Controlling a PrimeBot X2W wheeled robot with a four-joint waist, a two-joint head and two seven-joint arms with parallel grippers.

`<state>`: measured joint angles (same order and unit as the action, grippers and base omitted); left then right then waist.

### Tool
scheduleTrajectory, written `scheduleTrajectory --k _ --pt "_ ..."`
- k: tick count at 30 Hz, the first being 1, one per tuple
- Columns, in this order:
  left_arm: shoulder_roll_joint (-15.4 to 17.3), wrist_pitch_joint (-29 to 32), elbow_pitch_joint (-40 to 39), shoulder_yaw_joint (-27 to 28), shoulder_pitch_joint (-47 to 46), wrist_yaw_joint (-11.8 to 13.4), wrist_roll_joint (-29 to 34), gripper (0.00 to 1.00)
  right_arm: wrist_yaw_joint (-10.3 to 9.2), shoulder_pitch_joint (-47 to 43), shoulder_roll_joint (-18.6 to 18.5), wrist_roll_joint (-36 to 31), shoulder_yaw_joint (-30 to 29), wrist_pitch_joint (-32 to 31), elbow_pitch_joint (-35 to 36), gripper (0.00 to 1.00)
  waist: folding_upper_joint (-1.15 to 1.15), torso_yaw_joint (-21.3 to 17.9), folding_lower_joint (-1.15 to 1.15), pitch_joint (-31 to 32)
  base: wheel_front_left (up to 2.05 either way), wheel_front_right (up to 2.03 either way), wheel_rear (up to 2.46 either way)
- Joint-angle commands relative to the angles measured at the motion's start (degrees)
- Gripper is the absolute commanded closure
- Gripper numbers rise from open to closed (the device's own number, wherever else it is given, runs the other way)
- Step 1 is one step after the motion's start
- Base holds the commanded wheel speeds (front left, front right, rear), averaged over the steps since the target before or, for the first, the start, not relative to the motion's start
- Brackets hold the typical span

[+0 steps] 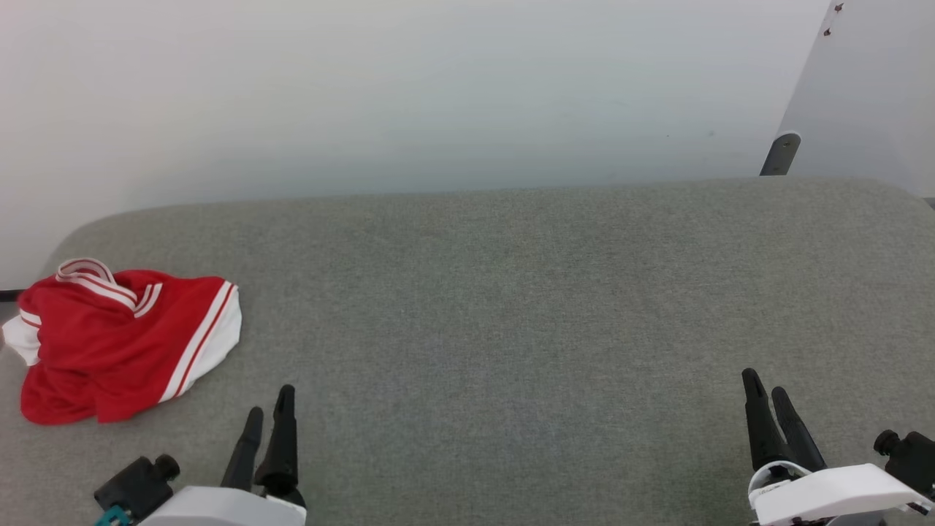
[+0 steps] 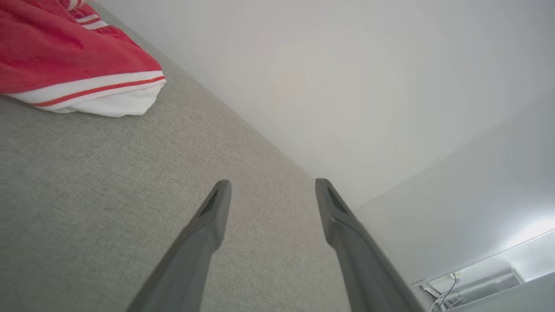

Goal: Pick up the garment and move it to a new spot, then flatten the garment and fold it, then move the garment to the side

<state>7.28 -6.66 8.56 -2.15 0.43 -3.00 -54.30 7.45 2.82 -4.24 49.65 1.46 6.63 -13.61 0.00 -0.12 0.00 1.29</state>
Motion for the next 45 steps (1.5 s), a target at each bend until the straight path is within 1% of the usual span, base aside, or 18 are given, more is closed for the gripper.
scheduleTrajectory --k 1,6,15,28,45 --pt "1.02 -0.62 -0.81 -0.35 -0.01 0.48 3.69 0.00 0.03 0.39 -0.12 -2.98 0.03 0.66 0.65 0.00 0.00 -0.01 0.00 0.05 0.00 0.00 0.00" --pt "1.95 -1.43 -0.84 -1.12 0.44 1.45 10.26 0.00 0.03 0.28 0.04 -8.37 -0.16 1.26 0.76 0.00 0.00 -0.05 0.00 0.14 0.00 0.00 0.00" --pt "2.19 -2.73 -2.00 -1.28 1.18 1.92 17.57 0.00 0.04 0.05 0.31 -17.26 -0.85 2.27 0.88 0.00 0.00 -0.18 0.00 0.35 0.00 0.00 0.00" --pt "3.03 -4.39 -2.84 -1.21 2.29 1.57 25.51 0.00 0.04 -0.38 0.90 -24.58 -1.80 3.61 1.47 0.00 0.00 -0.37 0.00 0.76 0.00 0.00 0.00" --pt "3.45 -6.47 -4.10 -1.42 3.57 1.01 33.86 0.00 0.04 -0.80 1.31 -32.76 -2.21 5.22 2.16 0.00 0.00 -0.48 0.00 1.14 0.00 0.00 0.00"
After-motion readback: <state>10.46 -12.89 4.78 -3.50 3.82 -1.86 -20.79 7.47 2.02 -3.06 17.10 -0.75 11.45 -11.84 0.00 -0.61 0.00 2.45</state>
